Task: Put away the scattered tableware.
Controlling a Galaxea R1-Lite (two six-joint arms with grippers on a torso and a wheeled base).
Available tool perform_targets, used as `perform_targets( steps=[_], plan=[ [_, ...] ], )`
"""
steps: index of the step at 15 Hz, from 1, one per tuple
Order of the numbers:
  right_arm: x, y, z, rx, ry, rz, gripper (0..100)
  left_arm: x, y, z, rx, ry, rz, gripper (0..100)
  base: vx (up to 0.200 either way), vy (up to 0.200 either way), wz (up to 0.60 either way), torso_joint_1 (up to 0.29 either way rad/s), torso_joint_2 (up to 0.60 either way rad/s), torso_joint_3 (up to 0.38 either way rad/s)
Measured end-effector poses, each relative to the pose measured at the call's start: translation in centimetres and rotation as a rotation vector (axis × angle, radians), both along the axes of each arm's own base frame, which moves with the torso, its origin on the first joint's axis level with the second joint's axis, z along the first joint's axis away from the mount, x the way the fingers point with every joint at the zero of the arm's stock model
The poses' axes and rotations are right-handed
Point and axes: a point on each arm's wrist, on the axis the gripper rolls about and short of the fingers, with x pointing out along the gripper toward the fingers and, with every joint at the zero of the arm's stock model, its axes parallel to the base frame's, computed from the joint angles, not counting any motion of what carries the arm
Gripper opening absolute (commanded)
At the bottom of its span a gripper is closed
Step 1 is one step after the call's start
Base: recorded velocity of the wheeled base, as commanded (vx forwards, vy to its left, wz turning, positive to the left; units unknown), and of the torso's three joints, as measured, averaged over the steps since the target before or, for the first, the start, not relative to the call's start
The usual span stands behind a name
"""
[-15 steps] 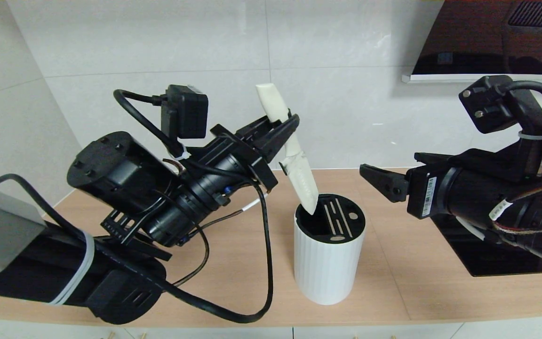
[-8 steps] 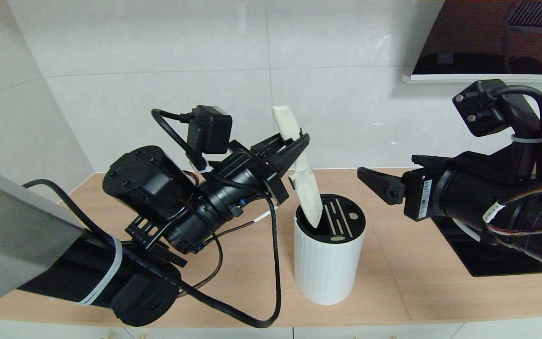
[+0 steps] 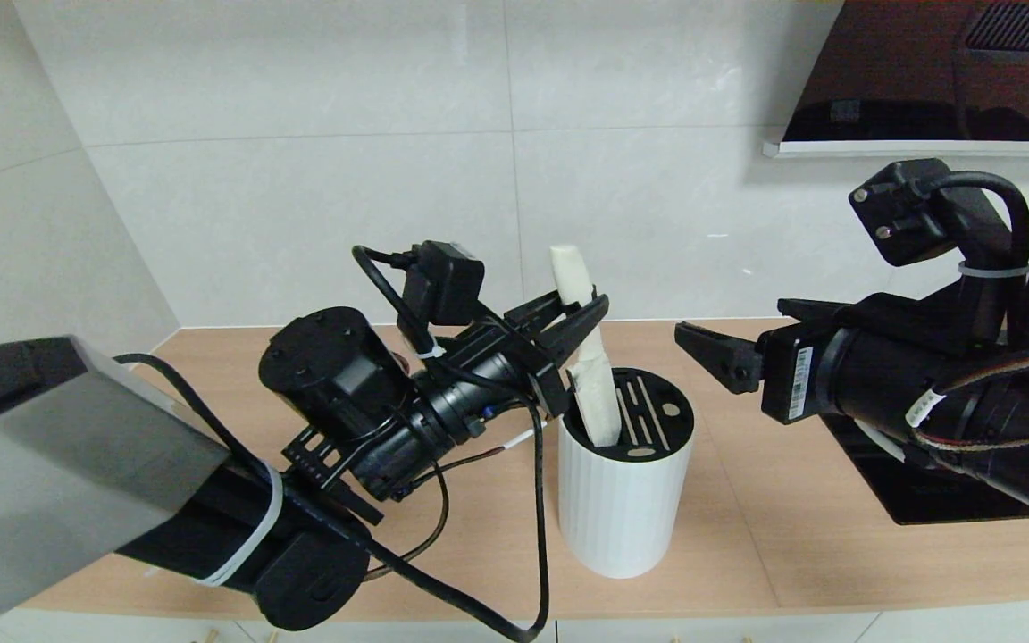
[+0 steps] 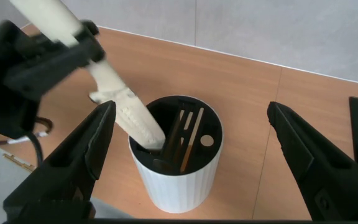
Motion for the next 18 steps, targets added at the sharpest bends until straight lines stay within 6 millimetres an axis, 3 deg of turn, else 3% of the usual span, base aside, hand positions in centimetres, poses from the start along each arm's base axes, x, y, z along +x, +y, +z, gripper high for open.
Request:
perform_targets(
  steps=[11,18],
  plan=[
    [0.3,0.4,-0.5,-0.013,0.012,-0.001,100,1.3,-2.0,-4.2,0.061,0.079,-0.023,0,0.000,0.000,0.00,0.000,0.00,0.000],
    [0.4,0.4,-0.5,-0.015,0.014,-0.002,100,1.6,-2.3,-5.5,0.081,0.106,-0.021,0,0.000,0.000,0.00,0.000,0.00,0.000]
  ],
)
